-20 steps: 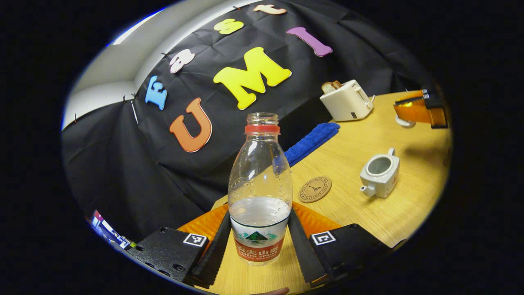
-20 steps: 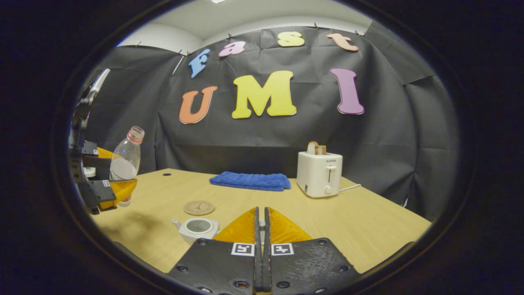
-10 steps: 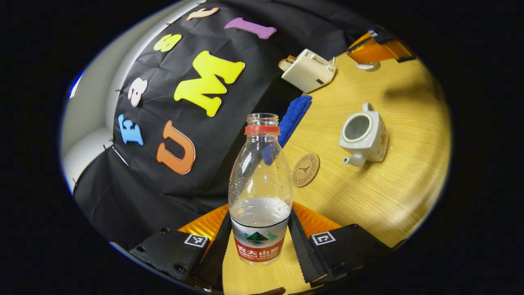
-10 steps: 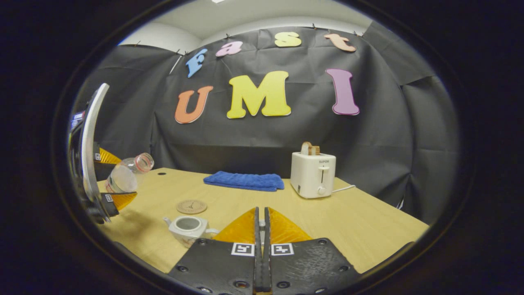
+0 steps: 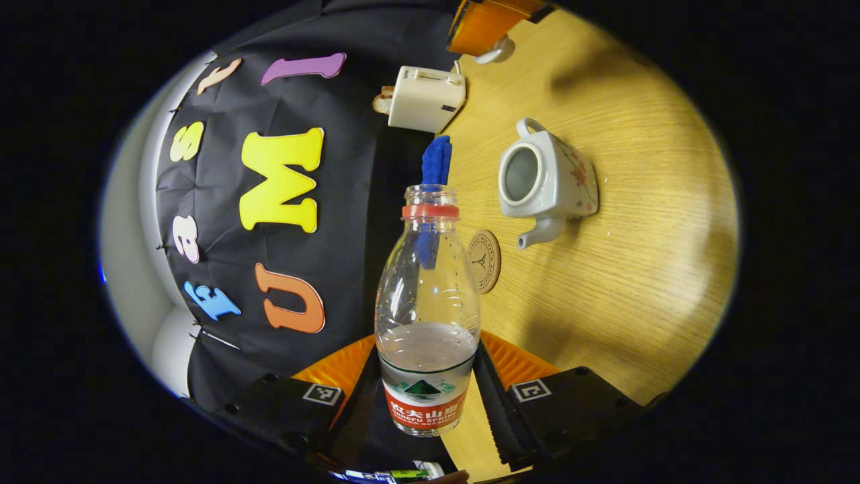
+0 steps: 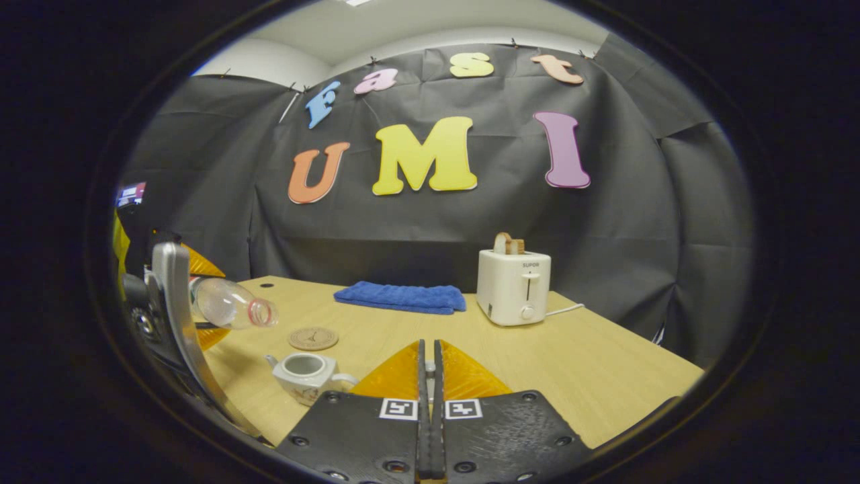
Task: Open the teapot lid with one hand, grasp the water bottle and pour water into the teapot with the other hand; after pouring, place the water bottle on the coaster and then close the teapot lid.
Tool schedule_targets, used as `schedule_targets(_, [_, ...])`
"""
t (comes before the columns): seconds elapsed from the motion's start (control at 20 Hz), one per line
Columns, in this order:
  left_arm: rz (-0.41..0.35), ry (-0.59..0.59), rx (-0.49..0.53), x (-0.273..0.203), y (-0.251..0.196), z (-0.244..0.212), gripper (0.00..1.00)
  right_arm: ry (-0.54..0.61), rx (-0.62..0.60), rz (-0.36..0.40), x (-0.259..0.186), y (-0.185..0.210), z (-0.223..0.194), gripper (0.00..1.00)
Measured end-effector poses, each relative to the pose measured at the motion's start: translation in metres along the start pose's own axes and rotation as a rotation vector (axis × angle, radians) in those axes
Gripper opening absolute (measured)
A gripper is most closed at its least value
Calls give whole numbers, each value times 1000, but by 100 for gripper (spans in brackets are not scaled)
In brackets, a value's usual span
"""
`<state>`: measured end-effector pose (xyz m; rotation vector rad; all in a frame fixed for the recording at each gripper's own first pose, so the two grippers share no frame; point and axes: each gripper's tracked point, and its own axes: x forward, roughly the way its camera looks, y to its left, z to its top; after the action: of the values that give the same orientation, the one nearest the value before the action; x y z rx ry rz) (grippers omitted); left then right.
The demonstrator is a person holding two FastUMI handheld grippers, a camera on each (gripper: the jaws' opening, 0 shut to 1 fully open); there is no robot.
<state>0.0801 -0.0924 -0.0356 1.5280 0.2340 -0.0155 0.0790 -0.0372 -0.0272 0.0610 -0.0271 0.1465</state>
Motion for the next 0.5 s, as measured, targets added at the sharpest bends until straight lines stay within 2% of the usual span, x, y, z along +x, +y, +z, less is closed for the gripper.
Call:
schedule_targets(0.25, [-10, 25, 118, 2, -2, 2, 76, 2, 0, 5, 0, -3, -2, 0])
schedule_targets(0.5, [12, 39, 231, 3, 4, 5, 76, 18, 32, 13, 2, -5, -6, 0])
